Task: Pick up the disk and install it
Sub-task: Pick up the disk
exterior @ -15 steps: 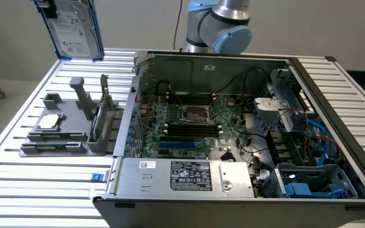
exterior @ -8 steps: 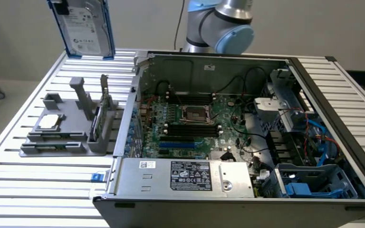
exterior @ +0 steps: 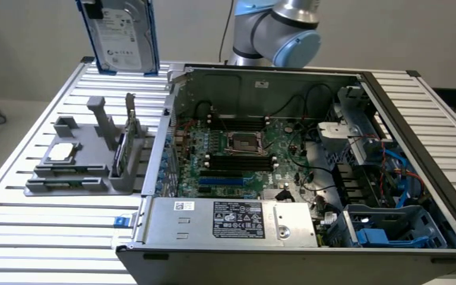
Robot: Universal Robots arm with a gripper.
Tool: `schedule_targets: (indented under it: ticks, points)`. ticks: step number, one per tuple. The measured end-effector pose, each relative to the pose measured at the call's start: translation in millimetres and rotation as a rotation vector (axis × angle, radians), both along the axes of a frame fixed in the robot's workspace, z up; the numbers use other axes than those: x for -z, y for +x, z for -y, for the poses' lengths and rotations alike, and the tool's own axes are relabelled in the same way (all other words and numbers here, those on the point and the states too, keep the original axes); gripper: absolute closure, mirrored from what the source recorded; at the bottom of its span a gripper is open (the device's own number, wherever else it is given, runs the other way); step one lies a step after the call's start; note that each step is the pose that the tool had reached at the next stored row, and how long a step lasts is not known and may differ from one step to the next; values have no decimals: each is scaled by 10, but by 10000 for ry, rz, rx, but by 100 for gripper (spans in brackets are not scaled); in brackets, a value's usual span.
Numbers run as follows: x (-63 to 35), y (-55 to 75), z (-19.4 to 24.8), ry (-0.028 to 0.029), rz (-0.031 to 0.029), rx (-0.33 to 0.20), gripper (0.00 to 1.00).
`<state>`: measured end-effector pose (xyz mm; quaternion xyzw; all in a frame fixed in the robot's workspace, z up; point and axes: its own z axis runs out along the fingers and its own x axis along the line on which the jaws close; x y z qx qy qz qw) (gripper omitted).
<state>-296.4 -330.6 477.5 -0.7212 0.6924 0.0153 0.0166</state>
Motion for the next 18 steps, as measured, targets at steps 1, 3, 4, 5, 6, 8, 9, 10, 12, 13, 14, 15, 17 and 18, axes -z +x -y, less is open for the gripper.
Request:
schedule_targets:
  ticks: [1,3,4,5,6,8,9,10,12,13,14,15,17,18]
  points:
    - [-8,37,23,1,1,0,67]
    - [-25,108,68,1,2,1,67]
    - [-32,142,92,2,2,0,67]
    - [-39,175,116,1,2,1,67]
    - [-45,211,142,2,2,1,67]
    - [-55,276,192,2,3,1,67]
    - [-60,308,216,1,2,1,67]
    - [-64,339,241,1,1,1,67]
    - [-69,398,295,1,2,2,67]
    - [-72,426,322,1,1,1,67]
    - [-72,450,351,0,1,0,67]
    - [-72,465,384,1,2,1,67]
    - [-72,482,459,2,2,1,67]
    - [-72,488,500,2,2,0,67]
